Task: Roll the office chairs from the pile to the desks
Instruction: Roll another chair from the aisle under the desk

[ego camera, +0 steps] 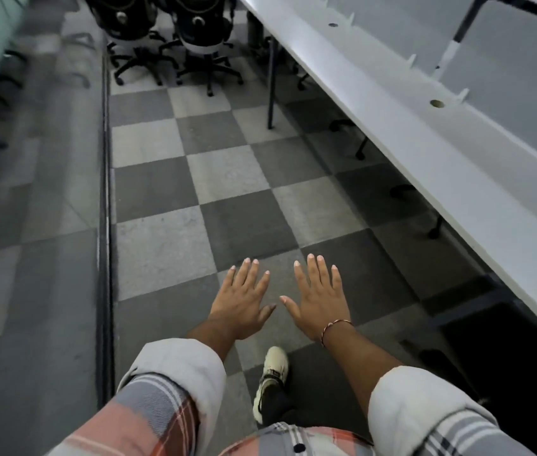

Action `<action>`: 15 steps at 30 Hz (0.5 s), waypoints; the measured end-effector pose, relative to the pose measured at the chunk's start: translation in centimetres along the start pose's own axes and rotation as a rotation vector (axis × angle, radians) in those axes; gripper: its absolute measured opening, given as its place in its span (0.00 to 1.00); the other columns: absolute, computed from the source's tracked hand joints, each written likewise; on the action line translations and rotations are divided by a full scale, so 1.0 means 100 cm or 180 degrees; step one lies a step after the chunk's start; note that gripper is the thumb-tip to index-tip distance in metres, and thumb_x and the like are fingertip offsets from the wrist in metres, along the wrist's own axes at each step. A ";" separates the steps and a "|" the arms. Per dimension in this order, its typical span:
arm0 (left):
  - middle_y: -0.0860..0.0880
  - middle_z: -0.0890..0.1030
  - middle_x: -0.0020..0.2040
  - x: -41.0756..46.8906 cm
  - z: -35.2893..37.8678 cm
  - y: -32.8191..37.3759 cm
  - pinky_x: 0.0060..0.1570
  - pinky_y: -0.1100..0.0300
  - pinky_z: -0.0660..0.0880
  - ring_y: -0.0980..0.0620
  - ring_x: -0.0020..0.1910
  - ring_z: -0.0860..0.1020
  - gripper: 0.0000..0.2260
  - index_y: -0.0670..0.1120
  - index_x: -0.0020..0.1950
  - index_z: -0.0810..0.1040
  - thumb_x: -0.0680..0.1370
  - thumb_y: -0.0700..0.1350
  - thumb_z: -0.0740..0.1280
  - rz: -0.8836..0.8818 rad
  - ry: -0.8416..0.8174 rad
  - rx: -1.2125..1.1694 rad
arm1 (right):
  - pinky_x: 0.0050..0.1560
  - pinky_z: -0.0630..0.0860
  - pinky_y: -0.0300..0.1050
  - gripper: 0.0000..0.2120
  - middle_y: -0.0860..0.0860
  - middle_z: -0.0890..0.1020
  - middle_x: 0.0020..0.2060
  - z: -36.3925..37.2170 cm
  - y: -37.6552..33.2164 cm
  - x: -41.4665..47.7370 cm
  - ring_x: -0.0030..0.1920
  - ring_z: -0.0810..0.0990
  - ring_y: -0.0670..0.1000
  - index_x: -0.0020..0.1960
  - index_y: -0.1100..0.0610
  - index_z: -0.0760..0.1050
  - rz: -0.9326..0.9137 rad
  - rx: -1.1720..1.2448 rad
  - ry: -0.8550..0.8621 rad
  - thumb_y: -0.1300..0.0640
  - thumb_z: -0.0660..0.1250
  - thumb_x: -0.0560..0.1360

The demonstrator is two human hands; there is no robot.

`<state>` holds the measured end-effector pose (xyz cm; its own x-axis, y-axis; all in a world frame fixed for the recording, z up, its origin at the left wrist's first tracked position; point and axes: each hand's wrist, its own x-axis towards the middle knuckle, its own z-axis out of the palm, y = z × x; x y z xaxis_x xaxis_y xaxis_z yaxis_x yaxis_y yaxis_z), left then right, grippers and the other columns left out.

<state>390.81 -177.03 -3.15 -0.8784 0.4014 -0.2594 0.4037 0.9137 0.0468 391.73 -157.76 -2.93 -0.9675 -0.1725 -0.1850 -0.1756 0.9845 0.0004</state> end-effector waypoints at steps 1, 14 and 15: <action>0.41 0.42 0.82 0.013 -0.001 -0.010 0.78 0.44 0.38 0.42 0.80 0.37 0.44 0.47 0.83 0.45 0.71 0.67 0.28 -0.0068 -0.0020 0.0000 | 0.76 0.37 0.61 0.41 0.60 0.45 0.79 -0.001 0.001 0.020 0.79 0.40 0.60 0.81 0.54 0.45 -0.0068 0.0021 -0.0008 0.32 0.35 0.75; 0.42 0.42 0.82 0.151 -0.064 -0.114 0.77 0.43 0.37 0.43 0.80 0.37 0.48 0.48 0.83 0.46 0.70 0.72 0.25 -0.0872 0.0114 -0.0306 | 0.77 0.36 0.60 0.44 0.58 0.38 0.79 -0.056 0.001 0.232 0.78 0.33 0.58 0.80 0.51 0.37 -0.0840 -0.0003 -0.0074 0.28 0.26 0.72; 0.42 0.42 0.82 0.164 -0.066 -0.126 0.77 0.43 0.38 0.42 0.80 0.38 0.51 0.48 0.83 0.46 0.67 0.73 0.21 -0.0922 0.0109 -0.0349 | 0.77 0.37 0.60 0.42 0.57 0.38 0.79 -0.059 -0.002 0.251 0.78 0.33 0.58 0.80 0.51 0.36 -0.0878 -0.0014 -0.0091 0.28 0.28 0.73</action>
<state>369.63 -181.54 -1.60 -0.9617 0.1237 -0.2446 0.1071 0.9910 0.0799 366.40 -162.45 -1.75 -0.8775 -0.4330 -0.2064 -0.4325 0.9003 -0.0497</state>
